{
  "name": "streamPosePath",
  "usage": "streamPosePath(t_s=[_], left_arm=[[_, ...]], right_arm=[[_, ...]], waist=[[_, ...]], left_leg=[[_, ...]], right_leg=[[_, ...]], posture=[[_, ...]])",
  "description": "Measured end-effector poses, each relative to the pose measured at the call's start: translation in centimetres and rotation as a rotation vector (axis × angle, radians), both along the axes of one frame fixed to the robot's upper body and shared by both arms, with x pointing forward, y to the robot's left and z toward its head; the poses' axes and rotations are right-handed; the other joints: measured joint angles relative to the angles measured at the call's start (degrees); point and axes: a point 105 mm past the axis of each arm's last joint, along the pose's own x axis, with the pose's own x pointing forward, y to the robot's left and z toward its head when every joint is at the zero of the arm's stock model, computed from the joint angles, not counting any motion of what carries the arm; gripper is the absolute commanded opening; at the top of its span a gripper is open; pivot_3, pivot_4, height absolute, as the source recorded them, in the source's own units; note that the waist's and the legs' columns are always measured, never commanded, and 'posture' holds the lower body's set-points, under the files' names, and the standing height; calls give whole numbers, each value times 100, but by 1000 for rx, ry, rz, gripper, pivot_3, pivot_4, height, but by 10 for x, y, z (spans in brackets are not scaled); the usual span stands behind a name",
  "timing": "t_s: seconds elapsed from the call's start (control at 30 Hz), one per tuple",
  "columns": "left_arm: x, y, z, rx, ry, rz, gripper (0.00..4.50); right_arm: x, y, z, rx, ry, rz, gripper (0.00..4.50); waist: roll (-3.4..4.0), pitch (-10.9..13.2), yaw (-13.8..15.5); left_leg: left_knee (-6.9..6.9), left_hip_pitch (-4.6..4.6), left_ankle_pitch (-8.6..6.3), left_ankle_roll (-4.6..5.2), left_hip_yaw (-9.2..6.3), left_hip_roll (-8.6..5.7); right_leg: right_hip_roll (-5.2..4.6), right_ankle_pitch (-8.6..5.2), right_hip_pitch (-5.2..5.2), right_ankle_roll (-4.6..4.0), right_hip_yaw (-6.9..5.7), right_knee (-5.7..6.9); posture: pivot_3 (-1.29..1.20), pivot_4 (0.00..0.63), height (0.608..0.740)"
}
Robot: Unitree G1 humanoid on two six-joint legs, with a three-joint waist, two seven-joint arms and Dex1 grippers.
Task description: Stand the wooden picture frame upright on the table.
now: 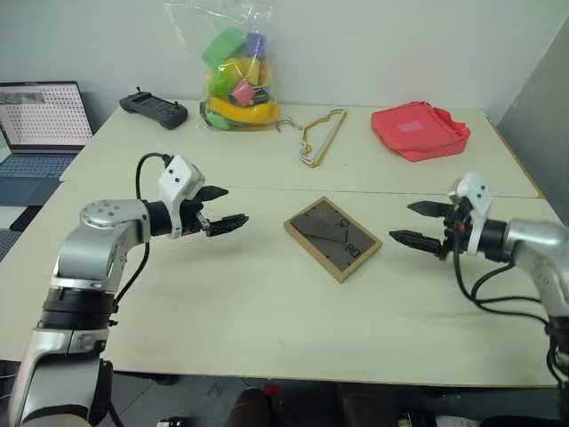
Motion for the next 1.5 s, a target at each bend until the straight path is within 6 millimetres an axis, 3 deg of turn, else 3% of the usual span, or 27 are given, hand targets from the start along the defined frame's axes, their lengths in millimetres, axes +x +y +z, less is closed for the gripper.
streamPosePath(t_s=[0.27,0.4,0.53,0.67,0.77,0.9,0.97,1.2,1.5], left_arm=[[4,-2,-5,29,-13,-9,4500],[12,-7,-8,-54,-56,63,3812],[10,-16,-42,-69,-22,139,2802],[13,-25,-50,-76,-28,195,2010],[16,-32,-57,-59,-38,249,1328],[11,-59,-84,-61,21,245,384],[10,-67,-88,-63,36,240,18],[2,-99,-96,-61,75,184,6],[-19,-87,-96,45,114,116,6]], right_arm=[[19,-11,-14,-67,18,-41,4469],[38,-16,-32,-113,-12,-138,3719],[55,-14,-51,-138,-33,-227,2591],[63,-11,-60,-162,-60,-261,1678],[69,-1,-67,-166,-83,-261,927],[73,17,-78,-156,-85,-243,0],[74,22,-80,-153,-87,-237,0],[64,41,-85,-124,-59,-175,0],[2,54,-94,-110,88,-25,0]], waist=[[0,0,8],[0,0,12],[0,0,-16],[0,0,0],[-1,-1,-1],[0,-1,0],[0,-1,0],[0,-1,2],[0,-1,-9]], left_leg=[[5,-17,-11,19,2,1],[7,-16,-11,19,4,0],[8,-16,-10,18,8,1],[11,-15,-10,18,7,-1],[15,-10,-10,18,9,-4],[17,-9,-9,17,11,-4],[17,-9,-9,17,9,-3],[18,-8,-8,16,8,-4],[15,-2,-9,17,5,-3]], right_leg=[[-8,0,-5,0,-5,-18],[-15,1,-5,1,-4,-14],[-17,1,-7,1,-1,-9],[-18,1,-7,1,-3,1],[-19,2,-6,2,1,10],[-21,1,-7,1,1,20],[-21,1,-7,1,-1,21],[-20,1,-7,1,0,25],[-15,1,-4,1,1,27]], posture=[[0,150,740],[0,150,740],[0,150,740],[0,150,740],[0,150,740],[0,150,740],[0,150,740],[0,150,740],[0,150,740]])
